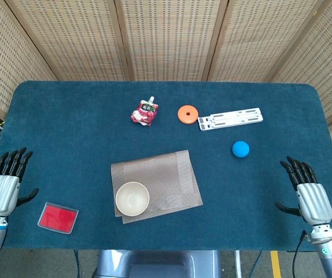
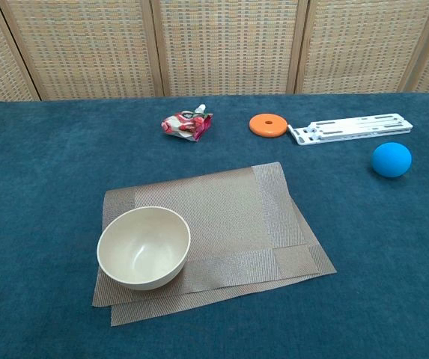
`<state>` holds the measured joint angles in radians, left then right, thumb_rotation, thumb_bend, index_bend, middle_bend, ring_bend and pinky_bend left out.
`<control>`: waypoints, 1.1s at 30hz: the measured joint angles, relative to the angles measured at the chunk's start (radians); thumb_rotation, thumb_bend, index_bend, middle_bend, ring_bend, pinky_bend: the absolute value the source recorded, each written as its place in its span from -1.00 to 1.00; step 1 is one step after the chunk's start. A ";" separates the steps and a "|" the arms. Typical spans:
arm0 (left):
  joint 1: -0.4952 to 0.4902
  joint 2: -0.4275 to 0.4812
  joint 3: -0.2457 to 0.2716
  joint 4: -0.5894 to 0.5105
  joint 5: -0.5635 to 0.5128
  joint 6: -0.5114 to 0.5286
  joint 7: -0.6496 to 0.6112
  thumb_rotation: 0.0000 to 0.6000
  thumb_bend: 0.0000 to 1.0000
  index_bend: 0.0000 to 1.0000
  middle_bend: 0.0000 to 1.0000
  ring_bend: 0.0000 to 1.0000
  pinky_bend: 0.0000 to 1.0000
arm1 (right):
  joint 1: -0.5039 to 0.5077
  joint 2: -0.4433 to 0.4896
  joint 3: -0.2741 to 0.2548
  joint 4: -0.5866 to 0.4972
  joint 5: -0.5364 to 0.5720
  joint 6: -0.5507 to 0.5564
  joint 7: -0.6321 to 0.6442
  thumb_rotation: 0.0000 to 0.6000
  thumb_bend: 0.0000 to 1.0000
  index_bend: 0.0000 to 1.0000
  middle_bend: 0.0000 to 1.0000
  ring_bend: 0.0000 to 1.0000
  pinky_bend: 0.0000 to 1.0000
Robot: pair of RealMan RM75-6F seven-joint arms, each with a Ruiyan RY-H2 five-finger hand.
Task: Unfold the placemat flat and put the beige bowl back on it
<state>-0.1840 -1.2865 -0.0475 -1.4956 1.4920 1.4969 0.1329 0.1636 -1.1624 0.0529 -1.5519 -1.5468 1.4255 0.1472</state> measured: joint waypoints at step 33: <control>-0.101 -0.091 0.084 -0.066 0.177 -0.172 0.185 1.00 -0.56 -0.39 -1.00 -1.00 -1.00 | -0.005 0.014 0.005 -0.013 0.006 0.007 0.029 1.00 -0.86 -0.84 -1.00 -1.00 -1.00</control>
<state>-0.2846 -1.3780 0.0360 -1.5619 1.6690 1.3244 0.3180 0.1591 -1.1484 0.0581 -1.5648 -1.5408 1.4329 0.1763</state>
